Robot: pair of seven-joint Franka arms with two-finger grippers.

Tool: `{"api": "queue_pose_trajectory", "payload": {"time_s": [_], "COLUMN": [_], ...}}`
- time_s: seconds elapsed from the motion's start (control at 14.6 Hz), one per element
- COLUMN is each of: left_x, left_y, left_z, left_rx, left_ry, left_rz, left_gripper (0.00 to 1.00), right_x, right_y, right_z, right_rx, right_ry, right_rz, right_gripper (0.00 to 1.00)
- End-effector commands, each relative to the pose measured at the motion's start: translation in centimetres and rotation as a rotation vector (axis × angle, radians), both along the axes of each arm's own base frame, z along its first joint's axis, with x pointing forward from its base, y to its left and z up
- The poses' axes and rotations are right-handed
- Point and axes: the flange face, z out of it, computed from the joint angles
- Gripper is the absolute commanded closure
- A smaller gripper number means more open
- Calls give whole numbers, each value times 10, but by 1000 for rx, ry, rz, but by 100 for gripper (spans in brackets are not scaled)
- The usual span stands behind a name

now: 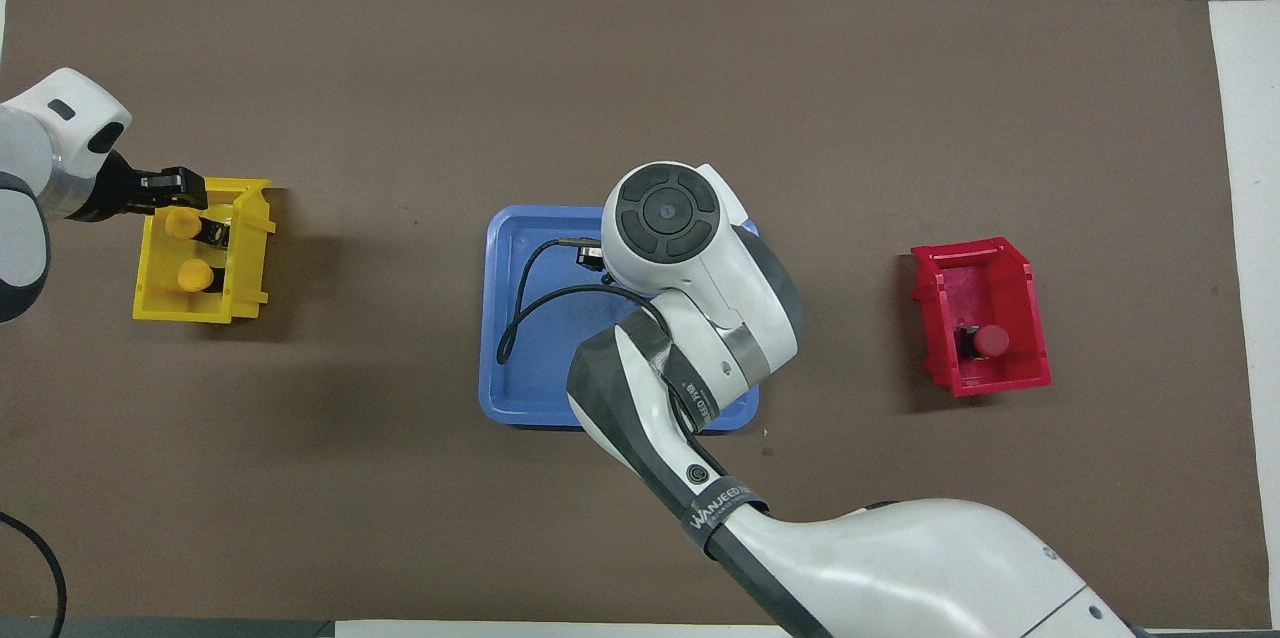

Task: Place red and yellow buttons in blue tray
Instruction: 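Carry the red button to the blue tray while the left gripper reaches the yellow bin, then return the right gripper to the red bin while the left gripper grasps a yellow button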

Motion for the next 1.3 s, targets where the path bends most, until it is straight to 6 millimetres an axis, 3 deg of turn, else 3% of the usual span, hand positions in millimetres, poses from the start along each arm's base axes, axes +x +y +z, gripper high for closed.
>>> {"api": "queue_pose_trajectory", "payload": {"time_s": [0.0, 0.07, 0.14, 0.27, 0.41, 0.55, 0.62, 0.69, 0.75, 0.89, 0.96, 1.1, 1.17, 1.24], "left_x": [-6, -8, -10, -16, -20, -20, -20, -20, -19, -10, -1, 13, 16, 15], "left_y": [7, 14, 15, 15, 16, 15, 13, 13, 15, 15, 9, -8, -36, -77], "left_z": [-10, -12, -14, -21, -27, -26, -27, -32, -33, -16, 11, 84, 110, 124], "left_rx": [-6, -6, -6, -7, -6, -6, -7, -6, -6, -6, -7, -9, -10, -10], "left_ry": [-20, -14, -8, -3, -11, -22, -20, -13, -20, -23, -4, 56, 81, 102], "left_rz": [2, 14, 16, 17, 20, 23, 28, 14, 16, 17, 12, -8, -21, 11], "left_gripper": [38, 38, 38, 37, 37, 37, 53, 89, 99, 99, 99, 99, 99, 99], "right_x": [13, 20, 23, 14, -11, -48, -60, -67, -71, -69, -69, -72, -75, -77], "right_y": [-6, -21, -51, -145, -247, -308, -338, -357, -364, -378, -381, -382, -381, -382], "right_z": [43, 60, 87, 125, 130, 110, 97, 84, 79, 69, 60, 47, 42, 35], "right_rx": [-20, -37, -43, -61, -34, -21, -19, -18, -21, -23, -25, -28, -28, -29], "right_ry": [-44, -33, -26, 21, 41, 62, 57, 50, 27, 16, 11, -9, -6, -11], "right_rz": [10, 2, 19, 94, 175, 219, 229, 258, 284, 269, 274, 277, 275, 277], "right_gripper": [29, 29, 29, 30, 30, 30, 30, 30, 30, 30, 30, 31, 31, 32]}}
